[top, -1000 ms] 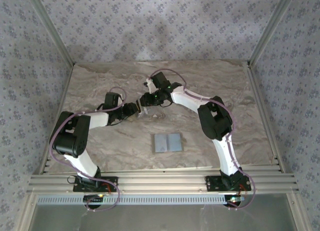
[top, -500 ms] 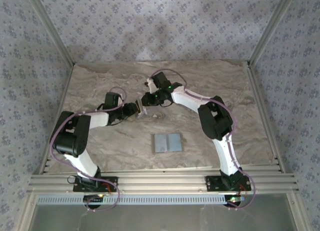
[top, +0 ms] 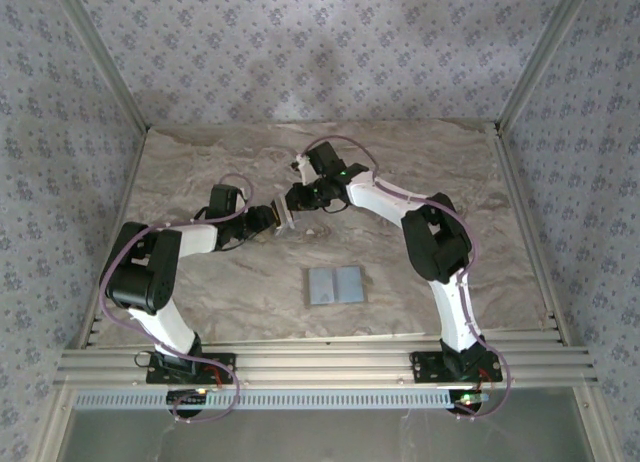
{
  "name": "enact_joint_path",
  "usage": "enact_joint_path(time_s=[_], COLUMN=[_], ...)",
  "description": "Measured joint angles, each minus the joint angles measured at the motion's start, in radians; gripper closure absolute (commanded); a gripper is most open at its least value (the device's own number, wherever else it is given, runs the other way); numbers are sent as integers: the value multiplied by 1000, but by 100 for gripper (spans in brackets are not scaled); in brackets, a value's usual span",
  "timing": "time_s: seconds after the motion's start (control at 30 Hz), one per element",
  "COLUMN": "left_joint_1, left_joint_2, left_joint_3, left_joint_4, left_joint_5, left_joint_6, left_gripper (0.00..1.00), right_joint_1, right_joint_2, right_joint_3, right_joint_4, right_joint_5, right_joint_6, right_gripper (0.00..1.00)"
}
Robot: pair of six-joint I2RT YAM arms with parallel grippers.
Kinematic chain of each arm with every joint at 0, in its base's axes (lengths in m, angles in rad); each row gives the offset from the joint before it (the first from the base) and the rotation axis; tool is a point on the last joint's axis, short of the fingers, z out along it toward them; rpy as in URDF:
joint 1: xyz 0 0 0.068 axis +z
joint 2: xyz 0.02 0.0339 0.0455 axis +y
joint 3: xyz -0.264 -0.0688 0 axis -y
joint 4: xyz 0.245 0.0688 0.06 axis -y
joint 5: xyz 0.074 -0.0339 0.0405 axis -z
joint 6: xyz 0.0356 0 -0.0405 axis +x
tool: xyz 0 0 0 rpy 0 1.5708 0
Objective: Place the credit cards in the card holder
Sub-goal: Pick up the credit card from the storage box.
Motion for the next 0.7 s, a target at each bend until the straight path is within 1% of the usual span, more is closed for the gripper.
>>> enact_joint_path(time_s=[0.13, 0.17, 0.33, 0.53, 0.7], left_joint_1=[0, 0, 0, 0, -29], left_joint_2=[-2, -3, -47, -178, -280], left_joint_3=[0, 0, 0, -8, -33], left_joint_4=[-5, -8, -41, -85, -129], left_joint_5=[0, 0, 0, -13, -42], left_joint_6=[0, 0, 6, 17, 40], left_gripper=[58, 58, 57, 56, 48], right_joint_1=[-8, -10, -15, -15, -15], right_joint_2=[-8, -13, -51, -109, -222], right_joint_3=[-5, -8, -43, -61, -159], right_joint_4=[-6, -11, -16, -18, 6], right_joint_5=[27, 37, 89, 159, 240], right_joint_6=[0, 3, 7, 8, 19], right_gripper=[95, 96, 98, 100, 100])
